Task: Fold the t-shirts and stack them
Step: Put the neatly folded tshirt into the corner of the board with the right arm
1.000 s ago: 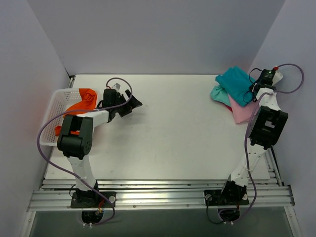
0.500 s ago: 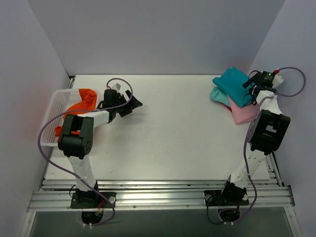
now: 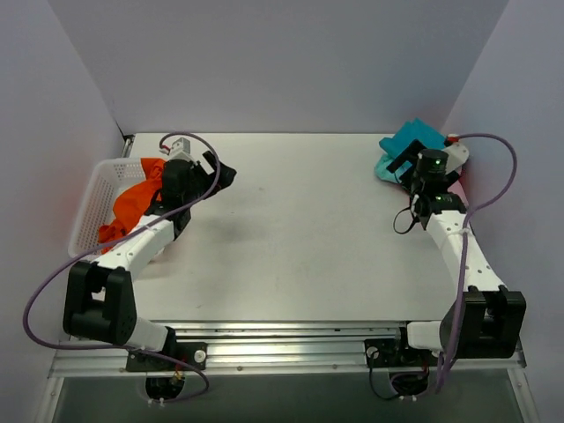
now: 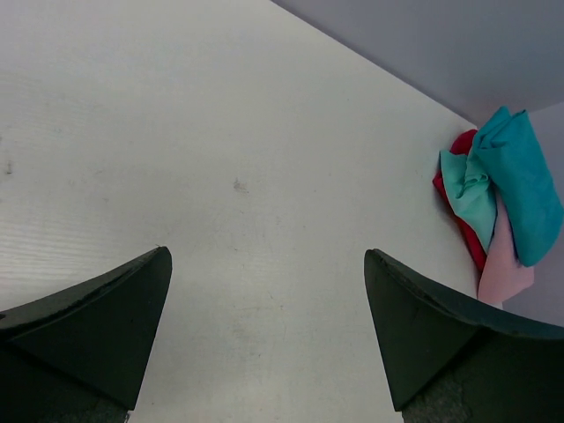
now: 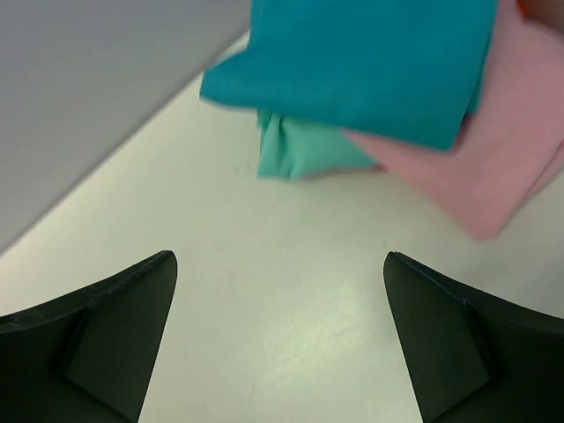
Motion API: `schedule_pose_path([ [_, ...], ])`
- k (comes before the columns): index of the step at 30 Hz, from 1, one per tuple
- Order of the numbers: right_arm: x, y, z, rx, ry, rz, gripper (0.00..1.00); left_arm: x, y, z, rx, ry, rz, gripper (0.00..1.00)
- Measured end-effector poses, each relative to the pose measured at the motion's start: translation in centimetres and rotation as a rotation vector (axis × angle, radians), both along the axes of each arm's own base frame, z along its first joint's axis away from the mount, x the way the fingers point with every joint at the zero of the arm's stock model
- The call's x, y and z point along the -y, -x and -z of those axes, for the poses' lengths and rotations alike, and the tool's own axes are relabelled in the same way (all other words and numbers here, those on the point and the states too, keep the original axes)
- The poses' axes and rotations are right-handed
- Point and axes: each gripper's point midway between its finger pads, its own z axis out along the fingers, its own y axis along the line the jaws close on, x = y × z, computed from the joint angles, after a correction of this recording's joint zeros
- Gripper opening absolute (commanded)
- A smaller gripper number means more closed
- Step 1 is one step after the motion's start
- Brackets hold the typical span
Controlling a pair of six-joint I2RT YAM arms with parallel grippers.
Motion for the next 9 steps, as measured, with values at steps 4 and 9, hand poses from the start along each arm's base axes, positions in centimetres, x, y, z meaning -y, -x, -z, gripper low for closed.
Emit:
schedule_pose_path([
  [4,-6.0,2.5,4.7,-0.097,0.004,-0.122,1.0,-1.8,2.2,-2.2,0.052,-0.023,-0.086,0.99],
  [9,-11.1,4.6,4.1,-0.088,0.044,-0.227,0.99,-2.7,4.5,-4.1,0.099,-0.038,-0.144,0.99],
])
